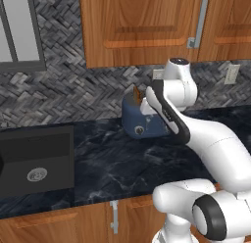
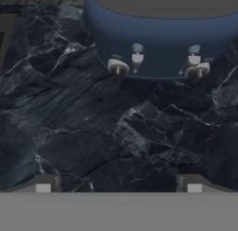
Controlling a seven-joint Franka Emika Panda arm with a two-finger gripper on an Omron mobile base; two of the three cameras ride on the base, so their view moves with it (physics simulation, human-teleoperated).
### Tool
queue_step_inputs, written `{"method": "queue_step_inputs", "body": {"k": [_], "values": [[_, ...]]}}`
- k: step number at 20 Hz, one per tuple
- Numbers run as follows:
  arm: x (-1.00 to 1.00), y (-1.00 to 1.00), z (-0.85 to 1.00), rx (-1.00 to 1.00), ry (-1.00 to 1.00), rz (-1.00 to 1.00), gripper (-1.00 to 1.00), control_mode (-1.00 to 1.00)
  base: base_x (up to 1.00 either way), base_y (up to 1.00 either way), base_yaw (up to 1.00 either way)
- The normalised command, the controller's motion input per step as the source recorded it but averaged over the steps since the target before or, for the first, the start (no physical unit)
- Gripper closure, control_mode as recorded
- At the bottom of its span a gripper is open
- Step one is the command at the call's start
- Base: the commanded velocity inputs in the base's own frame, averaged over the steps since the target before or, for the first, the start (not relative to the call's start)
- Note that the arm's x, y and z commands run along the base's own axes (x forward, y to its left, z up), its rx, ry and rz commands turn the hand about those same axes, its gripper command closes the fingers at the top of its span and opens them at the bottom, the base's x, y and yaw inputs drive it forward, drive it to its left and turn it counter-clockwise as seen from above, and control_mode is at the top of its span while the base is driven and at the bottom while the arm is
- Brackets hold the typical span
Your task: Start the toaster. Once the lever pops up, take the bread to the plate on the dining counter.
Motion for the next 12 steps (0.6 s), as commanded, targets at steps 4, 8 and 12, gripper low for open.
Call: {"method": "queue_step_inputs", "body": {"k": [4,8,12], "values": [[0.29,0.16,-0.28,0.0,0.07,0.02,-1.0,-1.0,0.0,0.0,0.0],[0.35,0.06,-0.27,0.0,0.05,0.03,-1.0,-1.0,0.0,0.0,0.0],[0.32,0.02,-0.2,0.0,0.0,0.01,-1.0,-1.0,0.0,0.0,0.0]]}}
